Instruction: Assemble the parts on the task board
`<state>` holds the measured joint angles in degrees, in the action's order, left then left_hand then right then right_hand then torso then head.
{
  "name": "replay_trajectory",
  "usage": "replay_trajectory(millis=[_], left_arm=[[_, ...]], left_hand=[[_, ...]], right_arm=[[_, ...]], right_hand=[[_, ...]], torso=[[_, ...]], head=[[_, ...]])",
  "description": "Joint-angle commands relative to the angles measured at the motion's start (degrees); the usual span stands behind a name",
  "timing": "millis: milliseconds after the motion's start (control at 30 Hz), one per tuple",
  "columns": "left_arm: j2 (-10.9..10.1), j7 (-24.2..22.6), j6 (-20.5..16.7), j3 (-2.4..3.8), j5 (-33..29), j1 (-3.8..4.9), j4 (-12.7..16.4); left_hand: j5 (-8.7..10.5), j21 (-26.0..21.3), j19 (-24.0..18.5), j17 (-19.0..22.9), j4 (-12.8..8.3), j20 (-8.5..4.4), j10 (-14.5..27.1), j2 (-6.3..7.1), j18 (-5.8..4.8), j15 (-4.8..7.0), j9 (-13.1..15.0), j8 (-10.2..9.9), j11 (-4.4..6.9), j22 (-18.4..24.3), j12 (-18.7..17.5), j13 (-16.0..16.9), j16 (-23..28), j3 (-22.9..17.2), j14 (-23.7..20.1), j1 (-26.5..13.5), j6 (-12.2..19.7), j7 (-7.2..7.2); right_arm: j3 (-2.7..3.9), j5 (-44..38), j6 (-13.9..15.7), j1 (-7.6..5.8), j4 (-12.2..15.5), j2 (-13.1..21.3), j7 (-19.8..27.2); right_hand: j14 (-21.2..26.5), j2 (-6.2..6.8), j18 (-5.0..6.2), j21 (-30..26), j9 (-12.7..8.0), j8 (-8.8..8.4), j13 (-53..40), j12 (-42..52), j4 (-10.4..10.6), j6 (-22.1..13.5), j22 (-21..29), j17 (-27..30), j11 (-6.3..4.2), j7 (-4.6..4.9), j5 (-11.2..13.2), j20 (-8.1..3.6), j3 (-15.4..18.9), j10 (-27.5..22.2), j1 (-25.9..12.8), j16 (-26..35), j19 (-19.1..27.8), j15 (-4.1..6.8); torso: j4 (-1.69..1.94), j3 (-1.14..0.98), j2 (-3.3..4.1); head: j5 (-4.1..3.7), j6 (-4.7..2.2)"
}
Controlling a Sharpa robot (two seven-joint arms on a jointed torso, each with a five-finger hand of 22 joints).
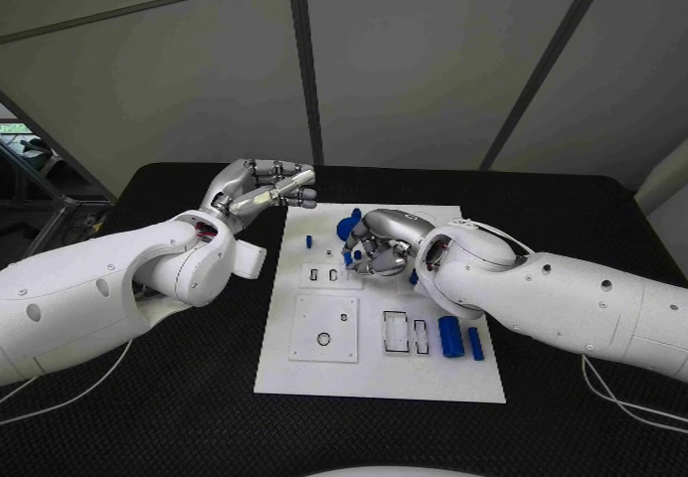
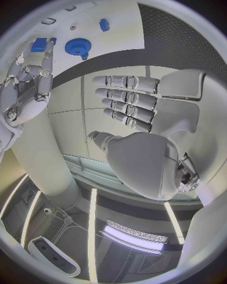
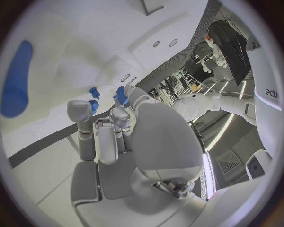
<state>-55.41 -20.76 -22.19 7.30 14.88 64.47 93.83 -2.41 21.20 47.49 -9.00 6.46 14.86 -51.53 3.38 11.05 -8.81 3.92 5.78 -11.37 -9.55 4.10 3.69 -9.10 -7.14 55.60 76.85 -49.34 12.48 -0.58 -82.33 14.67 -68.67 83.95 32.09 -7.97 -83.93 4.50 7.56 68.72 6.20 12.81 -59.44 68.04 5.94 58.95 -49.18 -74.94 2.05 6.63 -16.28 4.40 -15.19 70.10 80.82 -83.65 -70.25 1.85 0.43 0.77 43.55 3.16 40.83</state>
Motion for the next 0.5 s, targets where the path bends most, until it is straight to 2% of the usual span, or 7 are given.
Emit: replay_trajectory(millis=[33, 100, 167, 500], left_arm=[[0.13, -0.23, -0.31, 0.04, 0.38, 0.08, -0.17], [0.22, -0.23, -0.32, 0.04, 0.38, 0.07, -0.27], [0.24, -0.23, -0.32, 0.04, 0.38, 0.07, -0.32], [0.37, -0.17, -0.21, 0.04, 0.38, 0.07, -0.50]], left_hand=[[-0.33, -0.25, -0.46, -0.09, -0.11, -0.02, 0.18, -0.50, -0.80, -0.14, -0.03, -0.19, -0.03, 0.10, -0.30, 0.03, 0.28, -0.31, -0.33, 0.17, -0.31, 0.72], [-0.33, -0.26, -0.48, -0.09, -0.13, -0.02, 0.16, -0.52, -0.81, -0.15, -0.03, -0.18, -0.02, 0.10, -0.29, 0.04, 0.30, -0.32, -0.35, 0.18, -0.34, 0.73], [-0.33, -0.26, -0.48, -0.09, -0.13, -0.02, 0.16, -0.52, -0.81, -0.15, -0.03, -0.18, -0.02, 0.10, -0.29, 0.04, 0.30, -0.32, -0.35, 0.18, -0.34, 0.73], [-0.33, -0.26, -0.48, -0.09, -0.13, -0.02, 0.16, -0.52, -0.81, -0.15, -0.03, -0.18, -0.02, 0.10, -0.29, 0.04, 0.30, -0.32, -0.35, 0.18, -0.34, 0.73]], right_arm=[[-0.10, -3.30, -2.10, -0.02, 0.01, -0.25, -1.53], [-0.19, -3.62, -2.15, 0.04, 0.01, -0.37, -1.75], [-0.23, -3.83, -2.11, 0.07, 0.04, -0.49, -1.84], [-0.31, -4.40, -2.20, 0.30, -0.32, -1.32, -1.88]], right_hand=[[-3.91, -0.24, -0.16, 0.02, 0.95, 0.14, 0.11, -0.22, 0.09, -0.11, 0.12, -4.91, 0.02, 0.28, 0.19, -0.31, -0.41, -0.34, -0.29, -0.16, 0.13, 0.24], [-3.91, -0.24, -0.16, 0.02, 0.95, 0.14, 0.11, -0.22, 0.09, -0.11, 0.12, -4.91, 0.02, 0.28, 0.19, -0.31, -0.41, -0.34, -0.29, -0.16, 0.13, 0.24], [-3.91, -0.24, -0.16, 0.02, 0.95, 0.14, 0.11, -0.22, 0.09, -0.11, 0.12, -4.91, 0.02, 0.28, 0.19, -0.31, -0.41, -0.34, -0.29, -0.16, 0.13, 0.24], [-3.90, -0.23, -0.15, -0.05, 0.96, 0.14, 0.16, -0.27, 0.09, -0.17, 0.23, -4.88, 0.05, 0.31, 0.22, -0.30, -0.43, -0.40, -0.34, -0.14, 0.19, 0.21]], torso=[[-0.13, -0.05, 0.03], [0.01, 0.04, -0.02], [-0.02, 0.06, -0.02], [0.08, 0.04, -0.01]], head=[[0.25, 0.30], [0.20, 0.51], [0.19, 0.62], [0.13, 0.76]])
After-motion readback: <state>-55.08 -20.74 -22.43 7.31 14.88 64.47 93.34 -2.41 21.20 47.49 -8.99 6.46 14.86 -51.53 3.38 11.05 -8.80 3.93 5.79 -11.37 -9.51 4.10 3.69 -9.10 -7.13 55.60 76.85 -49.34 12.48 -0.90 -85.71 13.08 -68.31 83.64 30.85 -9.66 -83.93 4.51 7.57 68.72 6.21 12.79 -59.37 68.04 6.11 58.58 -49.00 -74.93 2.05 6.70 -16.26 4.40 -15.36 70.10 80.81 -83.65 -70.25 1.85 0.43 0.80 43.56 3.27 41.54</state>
